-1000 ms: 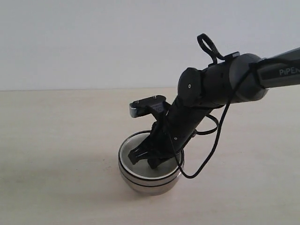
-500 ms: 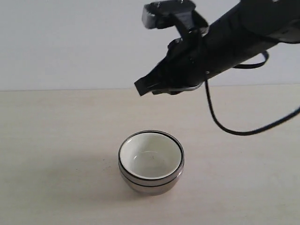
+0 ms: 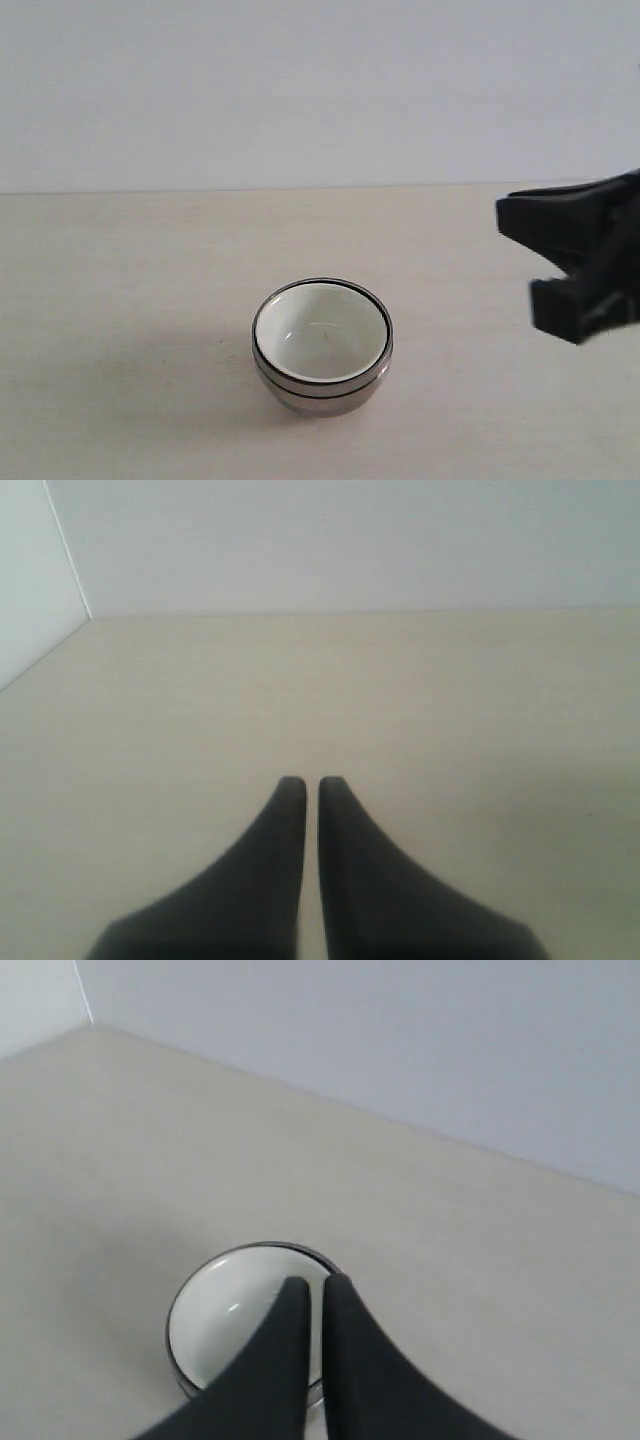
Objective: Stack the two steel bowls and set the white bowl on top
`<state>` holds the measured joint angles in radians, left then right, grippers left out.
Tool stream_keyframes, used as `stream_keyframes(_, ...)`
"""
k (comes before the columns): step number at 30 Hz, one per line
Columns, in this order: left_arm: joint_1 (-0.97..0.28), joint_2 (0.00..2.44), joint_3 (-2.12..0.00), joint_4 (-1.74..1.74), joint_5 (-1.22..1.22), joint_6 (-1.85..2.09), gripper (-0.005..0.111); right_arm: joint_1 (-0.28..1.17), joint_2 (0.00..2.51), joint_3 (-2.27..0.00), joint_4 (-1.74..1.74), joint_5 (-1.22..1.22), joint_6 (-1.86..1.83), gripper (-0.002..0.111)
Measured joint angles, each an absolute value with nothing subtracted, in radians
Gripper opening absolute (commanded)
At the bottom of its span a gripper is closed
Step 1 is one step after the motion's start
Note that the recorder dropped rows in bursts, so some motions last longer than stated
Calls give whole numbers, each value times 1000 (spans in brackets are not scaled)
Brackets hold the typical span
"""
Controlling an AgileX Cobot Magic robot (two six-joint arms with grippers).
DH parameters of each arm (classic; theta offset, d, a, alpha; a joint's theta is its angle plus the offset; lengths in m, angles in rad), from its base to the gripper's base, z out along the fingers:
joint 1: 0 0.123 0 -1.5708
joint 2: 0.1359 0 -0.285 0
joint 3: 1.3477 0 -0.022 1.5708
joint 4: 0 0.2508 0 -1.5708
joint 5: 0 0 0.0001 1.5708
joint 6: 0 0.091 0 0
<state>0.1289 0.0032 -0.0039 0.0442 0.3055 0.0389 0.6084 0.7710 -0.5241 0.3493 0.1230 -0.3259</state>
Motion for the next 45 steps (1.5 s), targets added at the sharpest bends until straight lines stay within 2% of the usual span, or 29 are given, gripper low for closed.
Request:
stream_keyframes(4, 129, 3, -4, 44, 305, 39, 4, 608, 482, -381, 376, 90, -274, 0)
stream_keyframes(10, 129, 3, -4, 44, 305, 39, 4, 608, 230, -345, 380, 212, -201, 0)
stream_keyframes(23, 129, 3, -4, 44, 305, 39, 4, 608, 174, -344, 377, 217, -197, 0)
stream_keyframes(28, 129, 3, -4, 44, 305, 39, 4, 515, 82, -344, 365, 177, -235, 0)
stream_keyframes(36, 129, 3, -4, 44, 305, 39, 4, 215, 6, -344, 402, 131, -278, 0)
stream_keyframes(45, 129, 3, -4, 44, 305, 39, 4, 177, 6, -203, 404, 185, -329, 0)
